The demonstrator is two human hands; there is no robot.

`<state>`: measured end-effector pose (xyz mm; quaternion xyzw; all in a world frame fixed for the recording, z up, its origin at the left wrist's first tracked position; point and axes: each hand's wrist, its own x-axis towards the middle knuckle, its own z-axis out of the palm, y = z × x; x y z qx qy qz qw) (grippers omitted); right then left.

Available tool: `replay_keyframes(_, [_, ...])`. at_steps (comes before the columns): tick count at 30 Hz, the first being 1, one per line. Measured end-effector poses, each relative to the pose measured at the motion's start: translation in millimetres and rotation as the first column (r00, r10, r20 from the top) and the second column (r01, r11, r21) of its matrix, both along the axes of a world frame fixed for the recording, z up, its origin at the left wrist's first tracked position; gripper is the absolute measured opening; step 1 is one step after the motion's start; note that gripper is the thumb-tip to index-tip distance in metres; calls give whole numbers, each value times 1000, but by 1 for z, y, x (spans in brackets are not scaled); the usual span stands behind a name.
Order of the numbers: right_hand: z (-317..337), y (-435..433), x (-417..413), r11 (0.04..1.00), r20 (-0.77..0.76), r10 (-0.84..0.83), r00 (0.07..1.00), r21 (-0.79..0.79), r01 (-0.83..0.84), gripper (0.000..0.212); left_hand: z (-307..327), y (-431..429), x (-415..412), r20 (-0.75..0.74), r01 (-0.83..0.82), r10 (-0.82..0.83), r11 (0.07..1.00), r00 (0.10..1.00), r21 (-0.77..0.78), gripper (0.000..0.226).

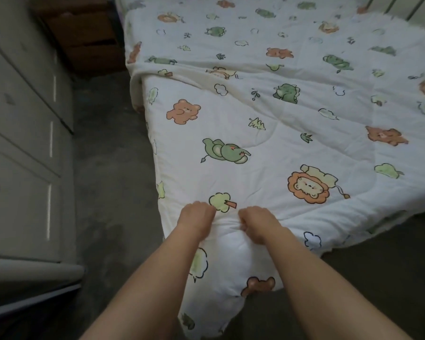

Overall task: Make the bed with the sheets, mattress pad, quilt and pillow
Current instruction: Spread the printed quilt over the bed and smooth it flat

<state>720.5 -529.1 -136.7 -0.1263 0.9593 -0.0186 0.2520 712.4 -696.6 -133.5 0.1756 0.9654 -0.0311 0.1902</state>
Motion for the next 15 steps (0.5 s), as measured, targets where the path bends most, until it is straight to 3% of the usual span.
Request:
replay_keyframes(2, [3, 3, 13, 1000, 104, -21, 994, -14, 23, 32, 3, 0, 17, 102, -1, 1, 1000, 995, 9, 27])
replay_keyframes(7, [7, 6, 60, 999, 279, -46, 959, -5, 49, 30, -1, 7, 77, 257, 23, -25, 1000, 966, 12, 25])
replay_keyframes(15, [2, 8, 95, 999, 285, -47, 957, -6, 50, 32, -7, 11, 117, 261, 40, -35, 999, 965, -11, 22])
